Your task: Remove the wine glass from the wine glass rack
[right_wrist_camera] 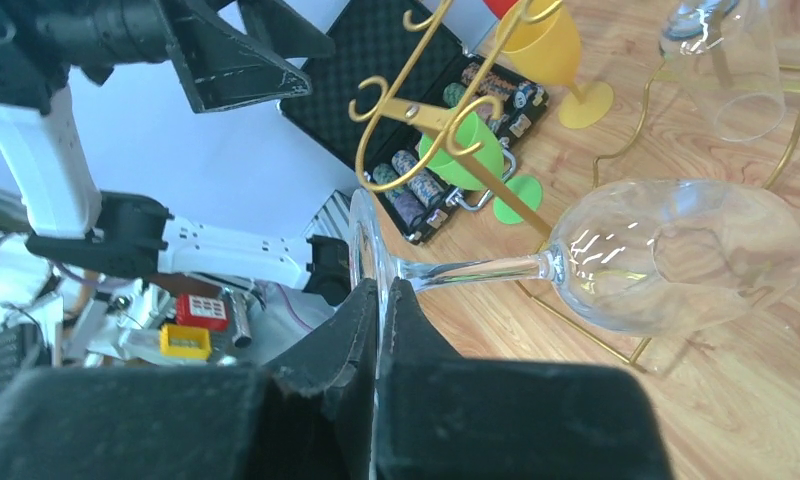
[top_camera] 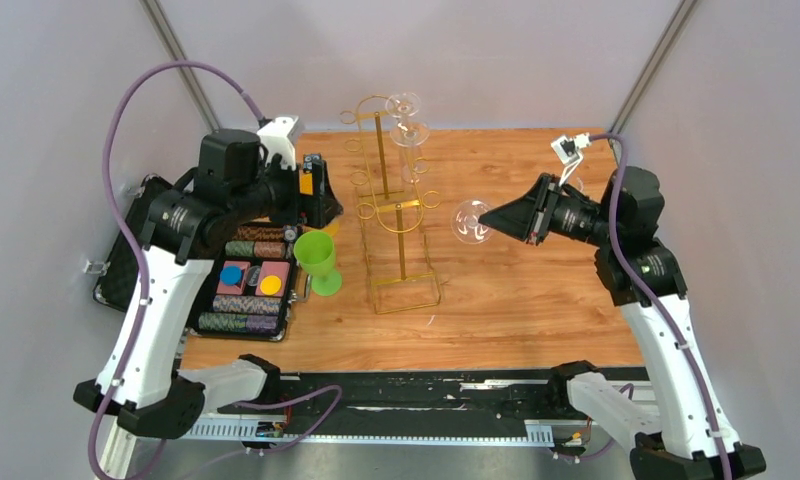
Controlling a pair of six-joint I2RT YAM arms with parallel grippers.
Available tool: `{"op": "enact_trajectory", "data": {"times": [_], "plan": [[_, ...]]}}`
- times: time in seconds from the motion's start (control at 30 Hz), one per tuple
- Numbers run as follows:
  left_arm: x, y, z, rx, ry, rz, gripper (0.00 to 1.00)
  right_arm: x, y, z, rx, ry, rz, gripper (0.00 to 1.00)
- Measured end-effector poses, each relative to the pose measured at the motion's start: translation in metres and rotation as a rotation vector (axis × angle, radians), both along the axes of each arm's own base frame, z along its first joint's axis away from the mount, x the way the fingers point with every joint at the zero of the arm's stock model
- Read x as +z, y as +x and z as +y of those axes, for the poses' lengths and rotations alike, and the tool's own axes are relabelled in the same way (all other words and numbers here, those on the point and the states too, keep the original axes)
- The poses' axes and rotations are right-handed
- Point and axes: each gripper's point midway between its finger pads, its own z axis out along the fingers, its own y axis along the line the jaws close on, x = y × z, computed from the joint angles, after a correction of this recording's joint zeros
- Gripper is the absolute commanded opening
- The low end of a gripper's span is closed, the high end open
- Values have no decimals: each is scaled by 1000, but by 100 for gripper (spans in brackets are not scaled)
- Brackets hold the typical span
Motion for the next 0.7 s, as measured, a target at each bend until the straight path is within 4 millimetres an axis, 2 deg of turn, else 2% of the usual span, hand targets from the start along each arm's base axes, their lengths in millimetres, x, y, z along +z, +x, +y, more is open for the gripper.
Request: {"op": "enact_trajectory", "data": {"times": [0.13,0.3,0.4,0.5,0.7], "plan": [[-13,-21,-9,-53,-69,44,100,-4,-25,4,65,-28,-83,0],[-43,-47,-16,-74,-145,151,100,-16,-75,28,252,-72,-169,0],[-50,-56,-20,-74,-188,187,100,-26,-98,38,347,-93,-200,0],[-55,-68,-22,-80,-236,217,100,-34,-114,45,410,-113,-213,0],[-52,-91,-29,-114,-341,235,100,-45,-146,61,547,-146,-251,0]]}}
